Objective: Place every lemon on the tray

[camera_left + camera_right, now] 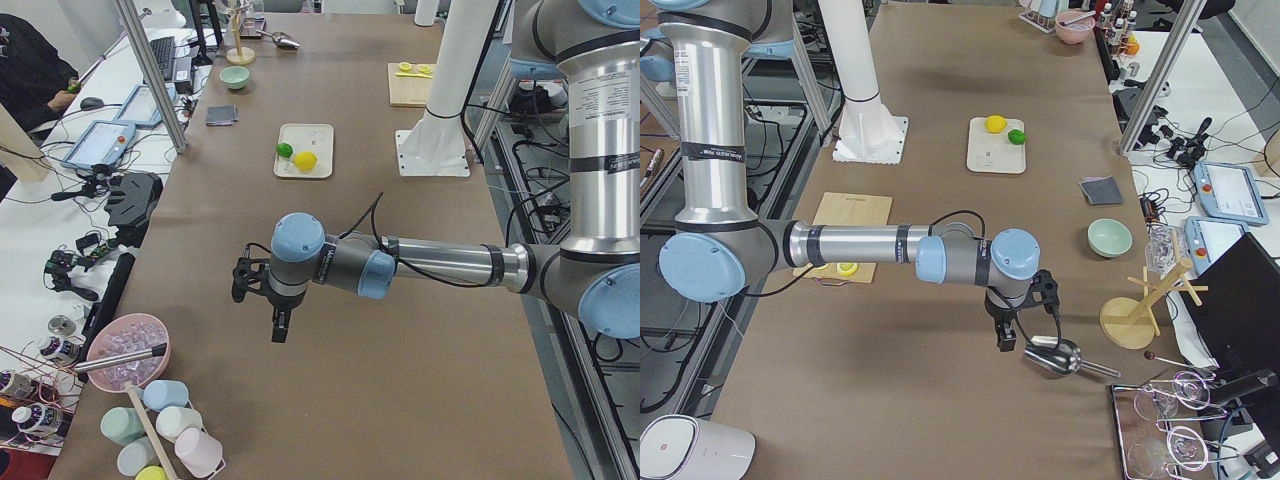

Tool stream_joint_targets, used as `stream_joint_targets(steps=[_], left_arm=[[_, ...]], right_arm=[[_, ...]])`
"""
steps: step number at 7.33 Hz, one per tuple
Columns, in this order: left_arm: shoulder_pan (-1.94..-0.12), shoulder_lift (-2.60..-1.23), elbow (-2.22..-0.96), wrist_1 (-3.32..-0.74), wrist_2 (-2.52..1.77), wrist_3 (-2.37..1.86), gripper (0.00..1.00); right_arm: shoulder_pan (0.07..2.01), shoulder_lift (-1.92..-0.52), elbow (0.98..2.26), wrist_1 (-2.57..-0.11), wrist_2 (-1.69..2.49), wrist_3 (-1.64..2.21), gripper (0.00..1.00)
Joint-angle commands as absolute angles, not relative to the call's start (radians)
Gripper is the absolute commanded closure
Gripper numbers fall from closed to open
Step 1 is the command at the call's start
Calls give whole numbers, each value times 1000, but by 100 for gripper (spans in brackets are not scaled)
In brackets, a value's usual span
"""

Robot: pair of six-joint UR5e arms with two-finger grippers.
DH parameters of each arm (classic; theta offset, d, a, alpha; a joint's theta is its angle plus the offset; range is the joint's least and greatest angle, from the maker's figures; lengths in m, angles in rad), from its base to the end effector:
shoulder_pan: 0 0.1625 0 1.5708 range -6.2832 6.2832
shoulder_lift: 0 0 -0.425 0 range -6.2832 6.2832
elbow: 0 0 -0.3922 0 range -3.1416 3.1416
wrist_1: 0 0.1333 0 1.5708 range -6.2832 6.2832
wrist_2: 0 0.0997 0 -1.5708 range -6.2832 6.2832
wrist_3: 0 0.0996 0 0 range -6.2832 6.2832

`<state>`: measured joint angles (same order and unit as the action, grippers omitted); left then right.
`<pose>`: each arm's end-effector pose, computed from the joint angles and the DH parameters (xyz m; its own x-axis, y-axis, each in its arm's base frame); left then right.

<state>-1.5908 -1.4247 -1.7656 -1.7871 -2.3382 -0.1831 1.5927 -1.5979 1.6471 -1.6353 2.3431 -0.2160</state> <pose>-0.0730 -0.4435 0.6069 0.7076 -0.0111 -0.7065 0.1507 0.9793 0.1355 0.0743 -0.4773 0.6409 0.7040 -0.1885 0.6848 0.1321 0.9821 0.1346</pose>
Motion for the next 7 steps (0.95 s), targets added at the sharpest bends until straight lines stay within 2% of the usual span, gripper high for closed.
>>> stream_joint_targets(steps=[1,7], left_arm=[[-1608,-1405,-1763,-1787,-2336,-183,2],[-1635,-1394,-1753,-1787,-2333,-186,2]], right_arm=[[1600,-1606,1664,-1641,2347,-213,0],[1600,-1611,1684,-1646,2358,-210,0]])
